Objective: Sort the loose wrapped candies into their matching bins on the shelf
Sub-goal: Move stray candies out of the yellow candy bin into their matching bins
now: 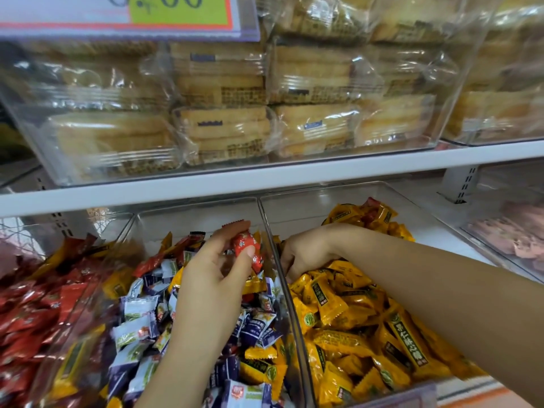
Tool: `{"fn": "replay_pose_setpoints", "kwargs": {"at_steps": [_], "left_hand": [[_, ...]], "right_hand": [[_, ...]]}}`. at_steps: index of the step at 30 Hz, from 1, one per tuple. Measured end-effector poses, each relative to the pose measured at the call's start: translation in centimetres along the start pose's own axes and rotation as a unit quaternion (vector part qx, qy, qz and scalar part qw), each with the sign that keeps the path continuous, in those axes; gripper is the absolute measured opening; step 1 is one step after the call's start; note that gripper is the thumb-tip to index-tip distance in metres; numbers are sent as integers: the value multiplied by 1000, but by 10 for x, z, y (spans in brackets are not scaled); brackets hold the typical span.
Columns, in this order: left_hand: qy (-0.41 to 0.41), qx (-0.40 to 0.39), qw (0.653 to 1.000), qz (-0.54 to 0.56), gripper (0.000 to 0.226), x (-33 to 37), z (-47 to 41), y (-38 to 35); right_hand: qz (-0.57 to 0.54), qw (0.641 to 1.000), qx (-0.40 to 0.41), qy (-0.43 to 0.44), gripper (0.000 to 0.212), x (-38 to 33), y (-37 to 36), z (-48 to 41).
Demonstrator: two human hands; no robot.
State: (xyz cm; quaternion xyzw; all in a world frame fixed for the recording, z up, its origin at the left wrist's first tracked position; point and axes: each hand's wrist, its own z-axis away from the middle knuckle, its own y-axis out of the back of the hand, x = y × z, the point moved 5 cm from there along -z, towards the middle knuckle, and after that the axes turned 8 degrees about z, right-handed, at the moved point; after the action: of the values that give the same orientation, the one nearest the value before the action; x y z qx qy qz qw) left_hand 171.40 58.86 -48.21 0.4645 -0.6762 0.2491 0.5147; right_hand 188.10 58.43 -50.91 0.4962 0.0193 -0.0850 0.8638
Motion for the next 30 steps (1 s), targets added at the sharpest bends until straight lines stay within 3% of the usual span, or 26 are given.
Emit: {"fn": "replay_pose_setpoints", "kwargs": {"at_steps": [4, 7, 14, 20, 24, 30], "left_hand": [[1, 4, 1000, -4, 27, -1, 0, 1], [5, 3, 1000, -3, 26, -1, -1, 1], [3, -3, 1000, -18, 30, 3, 0, -2], [-27, -3, 999, -43, 30, 26, 16, 9], [-43, -1, 995, -92, 30, 44, 34, 26], [-82, 6, 983, -162, 32, 67, 75, 88]], "right_hand": [[-4, 1000, -11, 1, 34, -1, 0, 2], [-23, 999, 24, -1, 35, 4, 5, 6], [-103, 973, 203, -35, 34, 20, 26, 42], [-222, 899, 376, -4, 14, 10, 17, 101], [-260, 873, 412, 28, 22, -23, 4, 140], [-247, 890, 370, 102, 19, -115, 7, 151]]}}
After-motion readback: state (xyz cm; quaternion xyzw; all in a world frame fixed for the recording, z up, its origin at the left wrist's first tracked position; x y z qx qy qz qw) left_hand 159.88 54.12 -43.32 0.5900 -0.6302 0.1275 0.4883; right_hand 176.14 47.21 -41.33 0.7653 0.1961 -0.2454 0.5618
